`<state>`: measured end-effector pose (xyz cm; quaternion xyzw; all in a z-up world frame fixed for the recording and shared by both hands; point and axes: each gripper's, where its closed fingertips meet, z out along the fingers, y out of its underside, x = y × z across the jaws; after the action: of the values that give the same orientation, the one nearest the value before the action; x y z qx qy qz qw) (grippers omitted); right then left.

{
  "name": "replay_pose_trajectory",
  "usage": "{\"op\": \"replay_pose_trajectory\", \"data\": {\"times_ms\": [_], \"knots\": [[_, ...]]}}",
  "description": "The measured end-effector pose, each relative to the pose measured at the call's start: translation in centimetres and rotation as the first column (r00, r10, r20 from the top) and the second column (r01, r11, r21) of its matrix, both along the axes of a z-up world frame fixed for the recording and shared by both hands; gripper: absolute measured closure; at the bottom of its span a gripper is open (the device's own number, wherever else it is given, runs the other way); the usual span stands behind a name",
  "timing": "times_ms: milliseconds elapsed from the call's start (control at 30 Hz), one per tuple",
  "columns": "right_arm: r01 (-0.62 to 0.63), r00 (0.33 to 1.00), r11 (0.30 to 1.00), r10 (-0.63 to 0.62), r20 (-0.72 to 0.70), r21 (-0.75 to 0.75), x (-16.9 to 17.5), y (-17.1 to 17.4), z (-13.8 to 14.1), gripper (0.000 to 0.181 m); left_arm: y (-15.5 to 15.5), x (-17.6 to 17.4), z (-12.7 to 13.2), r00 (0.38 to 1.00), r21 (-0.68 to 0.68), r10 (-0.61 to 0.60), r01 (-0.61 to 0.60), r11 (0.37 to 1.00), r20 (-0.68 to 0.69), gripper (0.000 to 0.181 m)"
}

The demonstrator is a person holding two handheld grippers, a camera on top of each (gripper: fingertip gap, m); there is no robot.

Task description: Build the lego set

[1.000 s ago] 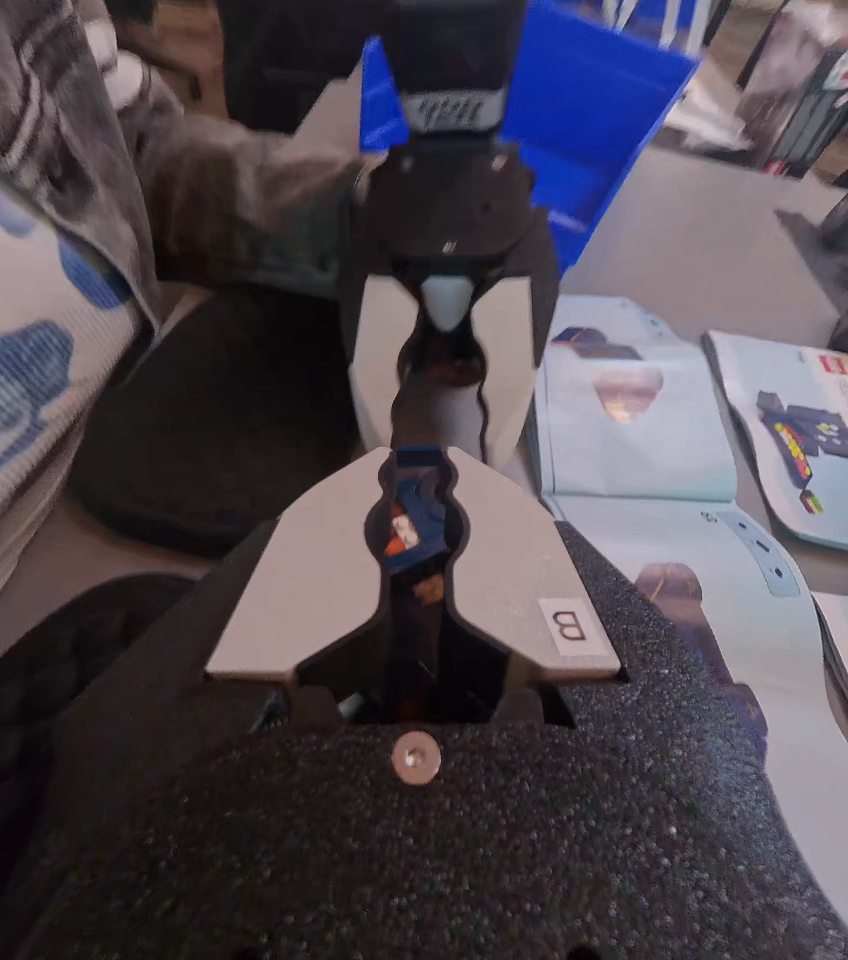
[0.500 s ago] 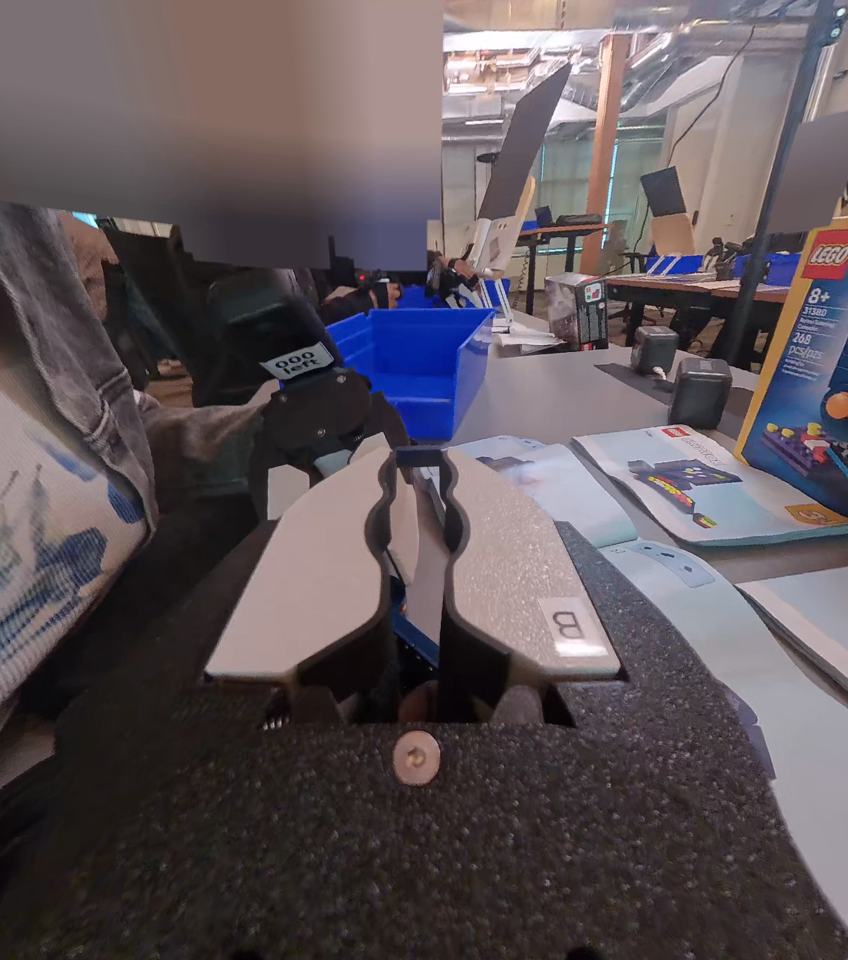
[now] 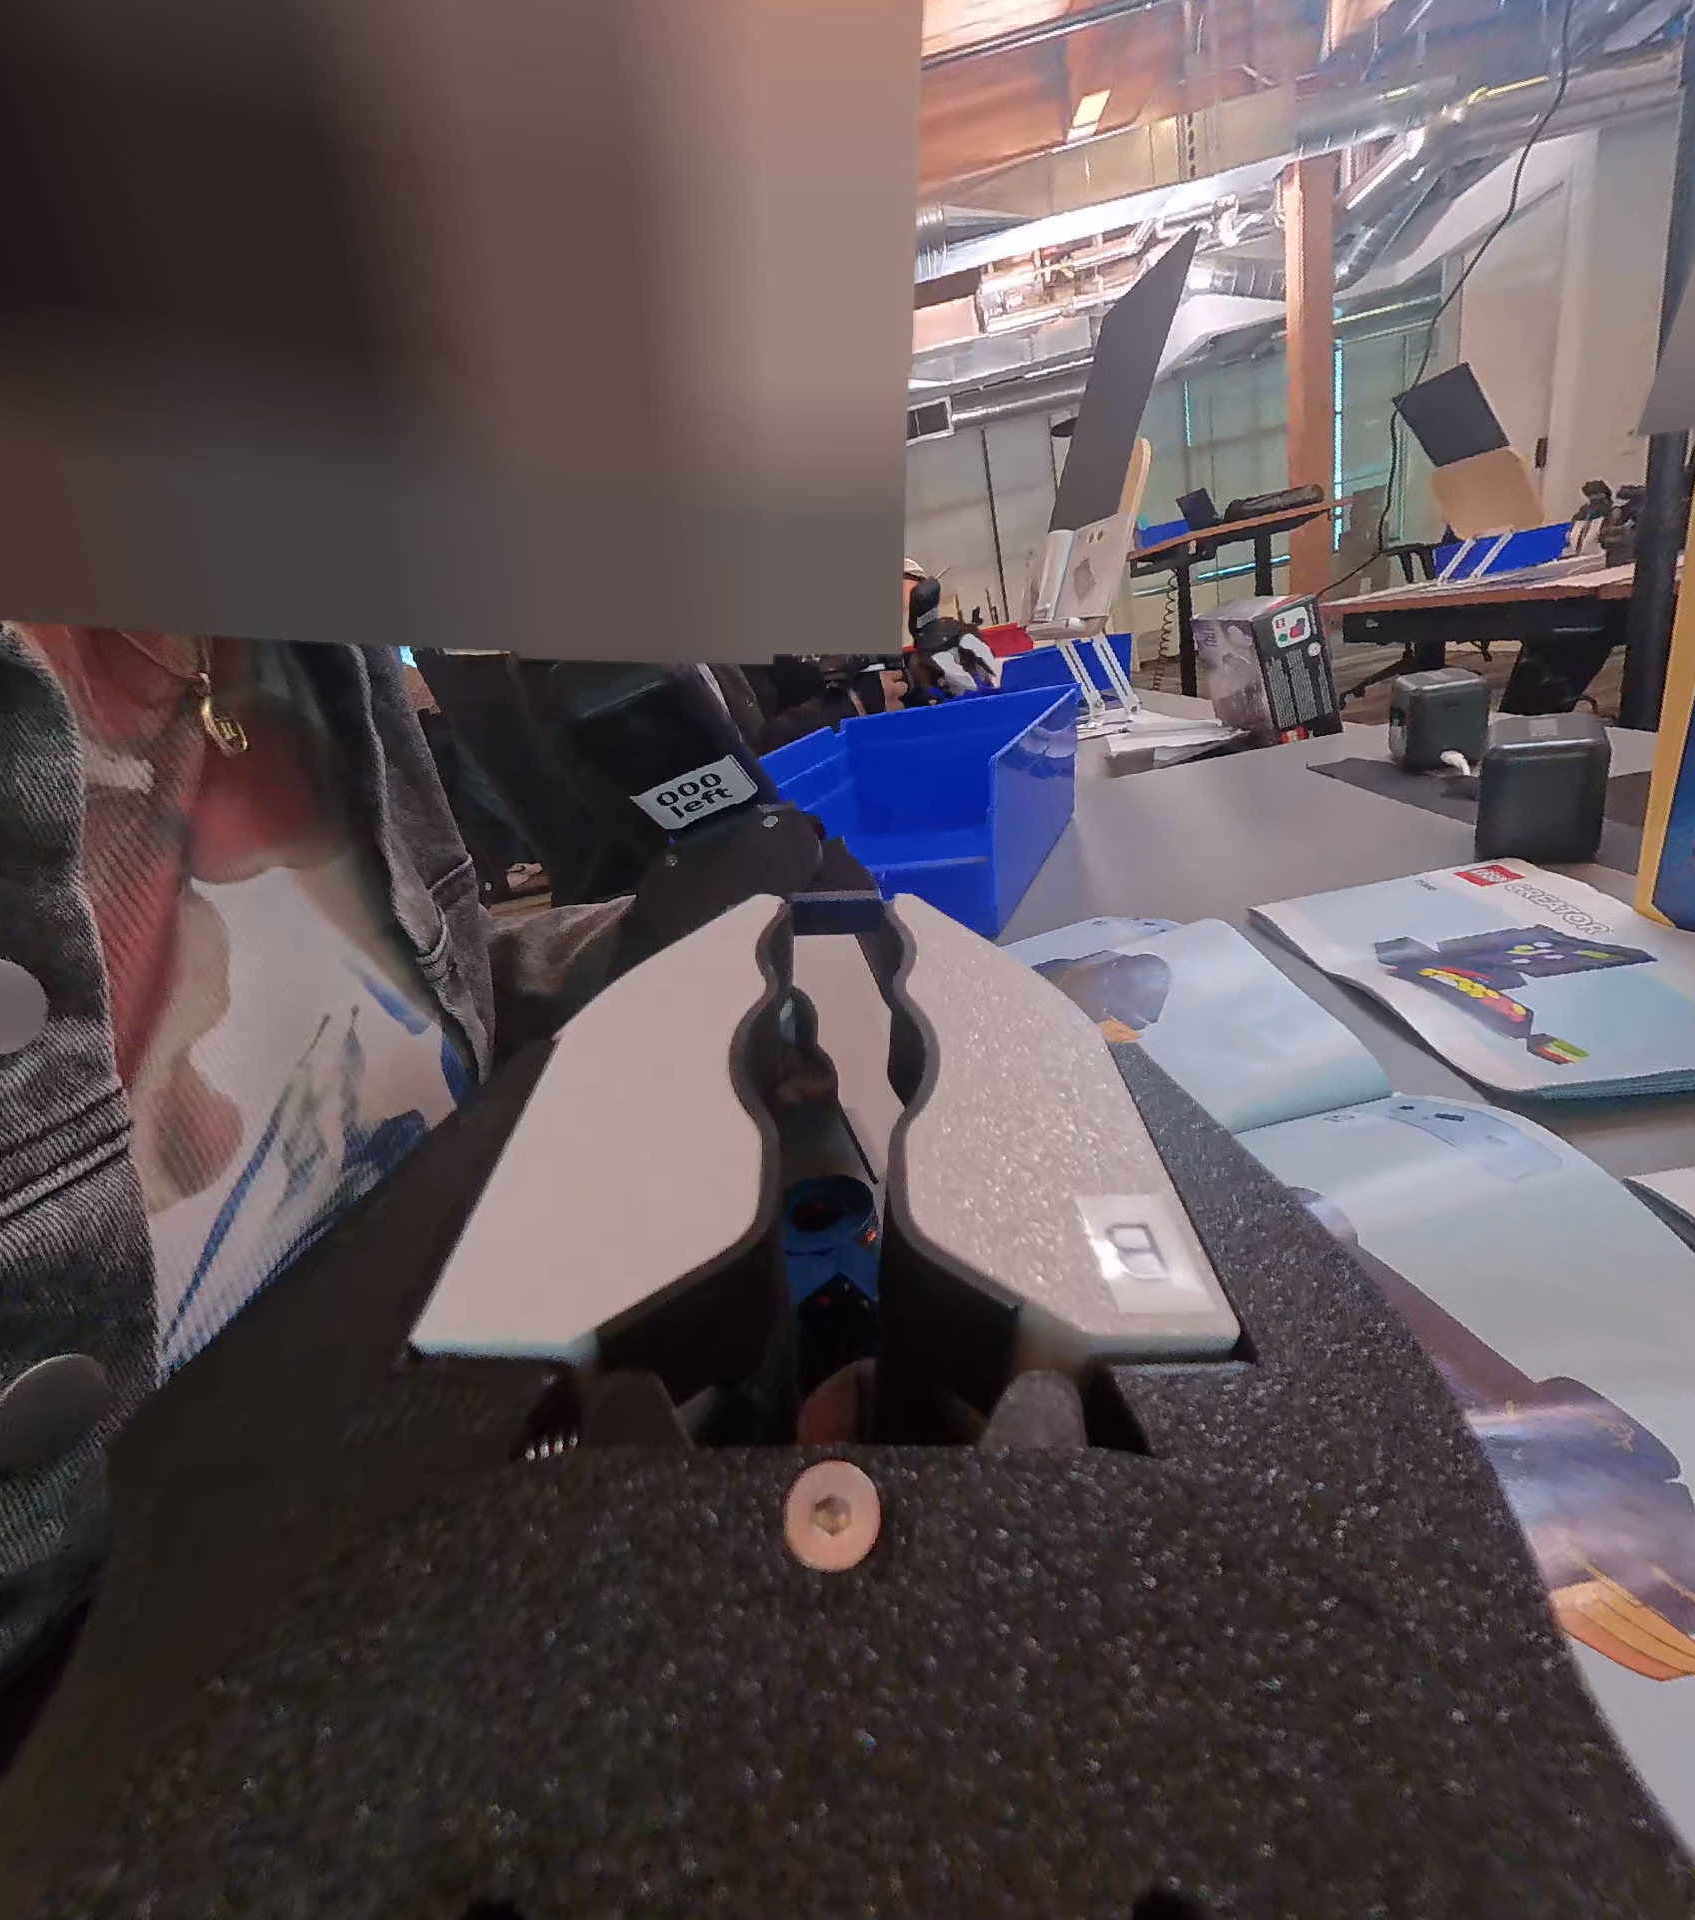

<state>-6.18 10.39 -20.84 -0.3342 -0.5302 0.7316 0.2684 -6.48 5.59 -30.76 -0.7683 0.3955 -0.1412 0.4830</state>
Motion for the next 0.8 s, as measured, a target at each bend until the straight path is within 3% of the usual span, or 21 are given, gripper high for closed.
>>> {"op": "replay_pose_trajectory", "data": {"times_ms": [233, 567, 700, 800], "knots": [[-0.012, 1.000, 1.000, 0.012, 0.024, 0.007, -0.2, -0.2, -0.4, 0.166, -0.1, 0.0, 0.0, 1.000, -0.003, -0.001, 0.001, 1.000, 0.007, 0.136], [0.070, 0.990, 0.993, -0.080, 0.116, 0.090, -1.2, 0.7, -1.2, 0.166, -0.2, 0.0, -0.1, 1.000, -0.010, -0.009, 0.009, 1.000, -0.002, 0.137], [0.237, 0.963, 0.962, -0.251, 0.094, 0.138, -1.3, 3.6, -0.7, 0.166, -0.1, -0.1, 0.0, 1.000, -0.012, -0.003, 0.004, 1.000, 0.011, 0.136], [0.444, 0.866, 0.873, -0.476, 0.151, 0.203, -1.7, 7.4, -2.1, 0.166, 0.0, -0.5, 0.2, 0.999, -0.020, 0.021, -0.020, 1.000, 0.035, 0.136]]}}
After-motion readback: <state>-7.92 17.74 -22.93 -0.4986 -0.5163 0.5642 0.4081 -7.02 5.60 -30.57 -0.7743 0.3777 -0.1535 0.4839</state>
